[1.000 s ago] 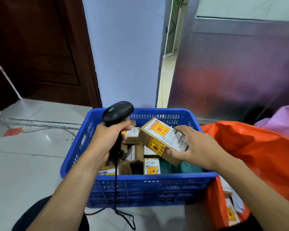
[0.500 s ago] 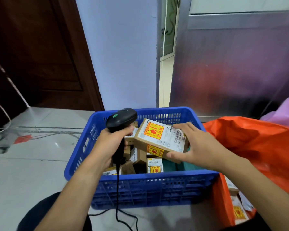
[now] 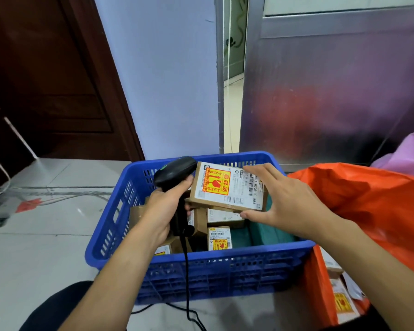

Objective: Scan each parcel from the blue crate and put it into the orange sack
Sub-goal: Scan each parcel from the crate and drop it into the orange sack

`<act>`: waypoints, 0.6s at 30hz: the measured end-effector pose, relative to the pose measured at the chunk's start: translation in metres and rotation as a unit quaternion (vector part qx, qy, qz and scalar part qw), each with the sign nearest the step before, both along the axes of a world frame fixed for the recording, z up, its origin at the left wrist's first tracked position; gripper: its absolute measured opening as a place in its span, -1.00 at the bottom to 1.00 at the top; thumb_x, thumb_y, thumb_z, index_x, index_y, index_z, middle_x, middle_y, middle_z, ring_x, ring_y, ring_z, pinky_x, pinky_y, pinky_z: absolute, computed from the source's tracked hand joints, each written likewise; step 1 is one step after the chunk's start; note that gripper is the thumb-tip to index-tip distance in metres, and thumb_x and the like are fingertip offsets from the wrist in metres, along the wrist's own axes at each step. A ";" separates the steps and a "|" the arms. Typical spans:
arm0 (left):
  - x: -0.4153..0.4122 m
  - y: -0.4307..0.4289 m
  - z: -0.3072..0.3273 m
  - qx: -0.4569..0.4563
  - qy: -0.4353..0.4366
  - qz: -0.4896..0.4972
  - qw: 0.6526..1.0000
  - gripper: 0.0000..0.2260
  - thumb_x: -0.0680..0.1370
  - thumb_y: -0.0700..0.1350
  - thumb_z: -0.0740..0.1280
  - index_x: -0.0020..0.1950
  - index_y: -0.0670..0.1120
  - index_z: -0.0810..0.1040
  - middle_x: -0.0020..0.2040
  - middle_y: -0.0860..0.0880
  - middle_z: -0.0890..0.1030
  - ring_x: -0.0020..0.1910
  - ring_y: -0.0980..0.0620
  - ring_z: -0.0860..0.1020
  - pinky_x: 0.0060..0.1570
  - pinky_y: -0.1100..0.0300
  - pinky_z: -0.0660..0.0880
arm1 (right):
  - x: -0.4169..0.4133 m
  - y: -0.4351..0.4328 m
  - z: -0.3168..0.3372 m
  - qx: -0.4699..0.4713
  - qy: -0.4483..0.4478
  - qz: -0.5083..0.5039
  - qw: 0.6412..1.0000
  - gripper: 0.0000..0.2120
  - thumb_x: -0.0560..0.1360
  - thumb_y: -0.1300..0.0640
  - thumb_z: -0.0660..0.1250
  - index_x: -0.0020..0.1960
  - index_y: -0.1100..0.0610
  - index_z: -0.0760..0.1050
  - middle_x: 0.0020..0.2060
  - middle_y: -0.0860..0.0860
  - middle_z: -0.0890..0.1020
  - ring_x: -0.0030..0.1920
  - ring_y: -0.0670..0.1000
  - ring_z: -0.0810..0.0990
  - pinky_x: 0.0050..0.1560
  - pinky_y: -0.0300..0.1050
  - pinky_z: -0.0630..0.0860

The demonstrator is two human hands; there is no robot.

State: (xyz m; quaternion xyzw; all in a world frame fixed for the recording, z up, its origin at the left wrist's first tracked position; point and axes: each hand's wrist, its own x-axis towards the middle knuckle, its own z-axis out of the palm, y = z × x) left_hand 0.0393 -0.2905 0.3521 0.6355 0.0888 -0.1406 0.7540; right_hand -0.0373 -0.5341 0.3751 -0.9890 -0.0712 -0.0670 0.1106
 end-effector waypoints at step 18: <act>-0.005 -0.009 -0.008 -0.045 0.019 0.077 0.996 -0.73 0.51 -0.01 0.55 0.10 -0.16 0.73 -0.03 -0.14 0.77 -0.47 0.13 0.51 -0.45 0.25 0.51 | 0.026 0.005 -0.038 0.353 0.170 -0.080 0.916 -0.36 0.53 -0.40 0.24 0.43 -0.02 0.34 0.15 -0.08 0.68 0.05 -0.05 0.70 0.09 -0.11 0.59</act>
